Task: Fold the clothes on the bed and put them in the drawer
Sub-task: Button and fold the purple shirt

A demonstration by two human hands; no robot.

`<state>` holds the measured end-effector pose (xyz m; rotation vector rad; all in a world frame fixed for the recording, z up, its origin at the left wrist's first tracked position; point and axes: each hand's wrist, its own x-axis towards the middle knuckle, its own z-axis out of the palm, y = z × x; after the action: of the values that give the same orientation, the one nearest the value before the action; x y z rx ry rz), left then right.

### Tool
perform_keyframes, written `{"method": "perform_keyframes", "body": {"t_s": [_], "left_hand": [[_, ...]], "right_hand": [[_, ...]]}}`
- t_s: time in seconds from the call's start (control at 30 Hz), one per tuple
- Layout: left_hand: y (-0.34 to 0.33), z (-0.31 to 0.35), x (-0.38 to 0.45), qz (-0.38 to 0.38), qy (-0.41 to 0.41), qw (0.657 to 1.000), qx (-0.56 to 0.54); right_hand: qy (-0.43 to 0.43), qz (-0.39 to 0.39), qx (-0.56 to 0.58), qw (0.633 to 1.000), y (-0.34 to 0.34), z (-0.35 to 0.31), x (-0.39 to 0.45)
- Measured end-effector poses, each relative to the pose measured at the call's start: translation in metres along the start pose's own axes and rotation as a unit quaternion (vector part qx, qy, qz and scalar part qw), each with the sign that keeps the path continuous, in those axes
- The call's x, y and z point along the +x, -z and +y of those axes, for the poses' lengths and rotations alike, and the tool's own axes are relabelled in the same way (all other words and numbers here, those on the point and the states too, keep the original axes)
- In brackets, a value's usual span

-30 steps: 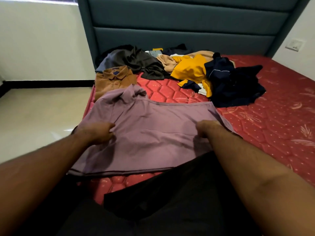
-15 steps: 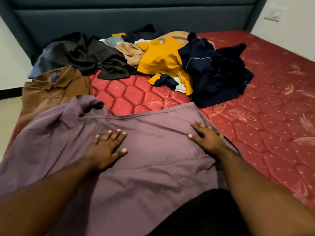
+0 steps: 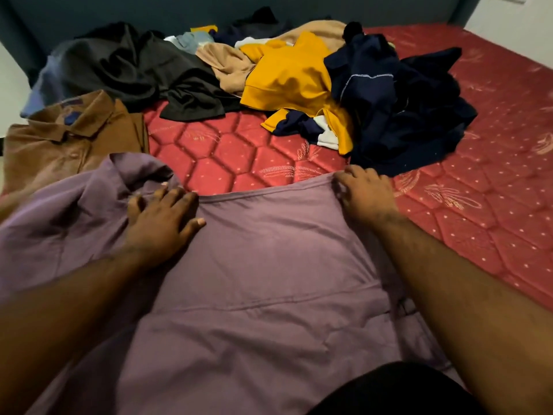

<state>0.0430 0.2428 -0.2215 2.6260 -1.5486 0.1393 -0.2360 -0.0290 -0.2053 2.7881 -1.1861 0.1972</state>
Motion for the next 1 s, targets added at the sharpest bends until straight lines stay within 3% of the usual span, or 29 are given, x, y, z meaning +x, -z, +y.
{"method": "perform_keyframes", "body": {"t_s": [0.17,0.27,0.33,0.43,0.5,0.6,0.67,0.73,0.8,0.93,1.0], "left_hand": [[0.012,-0.021,0.034,0.051,-0.079,0.996,0.004],[0.022,-0.034,0.046,0.039,-0.144,0.989,-0.002],[0.026,-0.038,0.046,0.044,-0.171,0.984,-0.013],[0.032,-0.042,0.043,0.034,-0.132,0.989,-0.056],[0.041,-0.043,0.043,-0.023,-0.123,0.991,-0.054],[0.066,-0.044,0.043,-0.106,-0.136,0.983,0.060],[0.076,-0.045,0.044,-0.115,-0.132,0.972,0.159],[0.095,-0.046,0.038,-0.150,-0.109,0.971,0.153],[0.113,-0.043,0.022,-0.142,-0.141,0.976,0.091],[0.133,-0.023,-0.035,-0.128,-0.196,0.956,0.177],[0.124,-0.010,-0.071,-0.096,-0.220,0.958,0.157]], "right_hand": [[-0.001,-0.093,0.124,0.988,-0.008,-0.002,0.030],[0.028,-0.090,0.057,0.994,0.005,-0.001,0.043],[0.035,-0.049,0.004,0.998,0.017,0.005,0.044],[0.019,-0.032,-0.031,0.999,0.029,0.021,0.037],[-0.002,-0.022,-0.031,0.999,0.037,0.026,0.035],[-0.011,-0.036,-0.032,0.999,0.051,0.023,0.032],[-0.023,-0.044,0.001,0.999,0.061,0.020,0.026],[-0.018,-0.044,0.039,0.998,0.071,0.016,0.016],[-0.006,-0.054,0.058,0.997,0.085,0.010,-0.003],[0.018,-0.071,0.070,0.995,0.094,0.009,-0.058],[0.036,-0.075,0.062,0.995,0.088,0.013,-0.089]]}}
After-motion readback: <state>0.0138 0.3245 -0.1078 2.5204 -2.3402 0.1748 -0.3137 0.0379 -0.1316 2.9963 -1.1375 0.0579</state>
